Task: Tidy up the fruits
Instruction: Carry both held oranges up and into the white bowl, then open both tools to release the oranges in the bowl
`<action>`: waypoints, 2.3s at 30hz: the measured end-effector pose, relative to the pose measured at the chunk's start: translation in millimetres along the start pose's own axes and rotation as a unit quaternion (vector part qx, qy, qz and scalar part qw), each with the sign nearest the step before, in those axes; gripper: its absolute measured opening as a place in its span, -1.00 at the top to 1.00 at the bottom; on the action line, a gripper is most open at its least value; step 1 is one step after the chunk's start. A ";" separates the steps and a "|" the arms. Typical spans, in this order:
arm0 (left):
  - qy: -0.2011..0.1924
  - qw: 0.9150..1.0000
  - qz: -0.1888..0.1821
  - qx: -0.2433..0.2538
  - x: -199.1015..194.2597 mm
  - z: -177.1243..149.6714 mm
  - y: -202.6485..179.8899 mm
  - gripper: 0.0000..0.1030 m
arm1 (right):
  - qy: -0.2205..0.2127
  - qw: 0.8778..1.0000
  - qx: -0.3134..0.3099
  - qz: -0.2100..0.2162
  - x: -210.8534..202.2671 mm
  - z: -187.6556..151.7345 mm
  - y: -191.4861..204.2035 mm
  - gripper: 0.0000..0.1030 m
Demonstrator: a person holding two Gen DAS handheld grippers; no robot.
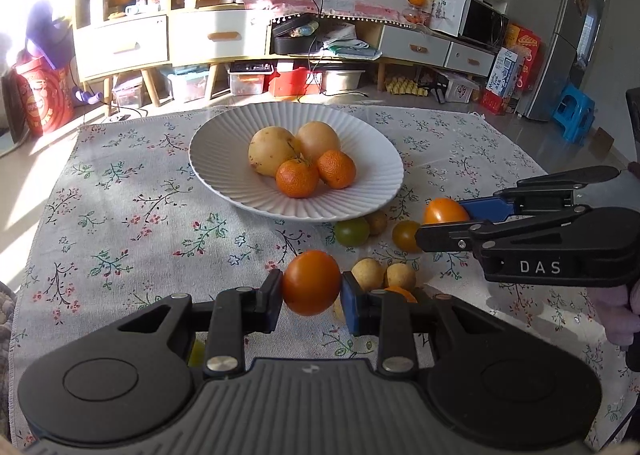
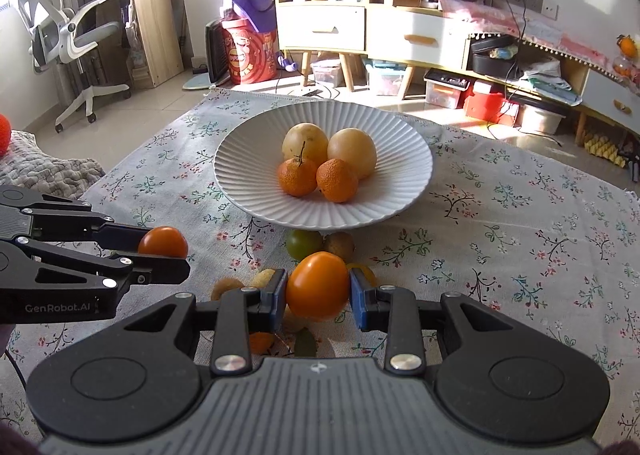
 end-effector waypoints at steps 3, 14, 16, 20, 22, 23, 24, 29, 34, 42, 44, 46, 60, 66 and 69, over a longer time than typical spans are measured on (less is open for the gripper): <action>-0.006 1.000 0.000 -0.004 1.7 7.2 -0.4 0.61 | -0.005 1.000 0.002 0.001 0.1 7.7 -1.1 0.43; -0.027 0.999 0.003 -0.028 15.4 31.8 -2.1 0.61 | -0.024 1.000 0.015 0.009 9.1 29.1 -11.2 0.43; -0.030 0.999 0.005 -0.028 18.9 34.5 -3.1 0.61 | -0.024 1.000 0.017 0.009 11.0 31.5 -14.4 0.43; -0.030 0.999 0.012 -0.027 28.0 40.6 -4.6 0.61 | -0.023 0.999 0.023 0.013 16.1 35.5 -22.4 0.43; -0.029 0.999 0.020 -0.026 32.3 43.4 -3.8 0.61 | -0.018 0.999 0.024 0.013 21.0 36.5 -26.0 0.43; -0.031 0.999 0.027 -0.023 34.0 45.5 -3.1 0.61 | -0.016 1.000 0.024 0.011 23.4 36.7 -27.9 0.43; -0.033 0.999 0.034 -0.020 35.2 47.5 -2.1 0.61 | -0.014 1.000 0.024 0.008 26.2 36.9 -30.0 0.43; -0.028 0.997 0.060 -0.027 47.5 58.1 10.7 0.61 | -0.011 1.000 0.029 0.005 40.3 40.0 -39.7 0.43; -0.023 0.997 0.075 -0.027 57.3 57.5 19.4 0.61 | -0.008 0.999 0.048 0.006 52.5 44.5 -49.5 0.43; -0.018 0.997 0.067 -0.033 67.5 62.1 24.0 0.61 | 0.011 0.999 0.047 -0.005 67.0 39.7 -54.6 0.43; -0.015 0.997 0.063 -0.033 69.7 62.1 22.3 0.61 | 0.008 0.999 0.045 -0.006 67.2 40.0 -54.7 0.43; -0.017 0.997 0.065 -0.029 70.4 61.8 21.1 0.61 | 0.007 0.999 0.047 -0.004 67.6 41.8 -55.6 0.43; -0.026 0.997 0.065 -0.025 66.6 63.2 21.9 0.31 | -0.003 0.999 0.052 0.005 67.2 45.9 -56.9 0.38; -0.029 0.997 0.065 -0.014 61.8 61.5 19.0 -0.05 | -0.010 0.999 0.051 0.011 60.4 48.9 -55.1 0.09; -0.031 0.997 0.065 -0.012 59.2 61.8 17.0 -0.21 | -0.009 0.999 0.046 0.010 56.8 48.5 -53.3 0.00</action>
Point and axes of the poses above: each gripper's, at about its wrist camera, not at the fingertips, and x roughly the way its jaws point, y to its left, z to its top, the point moved 5 cm from there along x, roughly the way its jaws point, and after that the axes turned 9 degrees about -x, right-handed, at the moved point
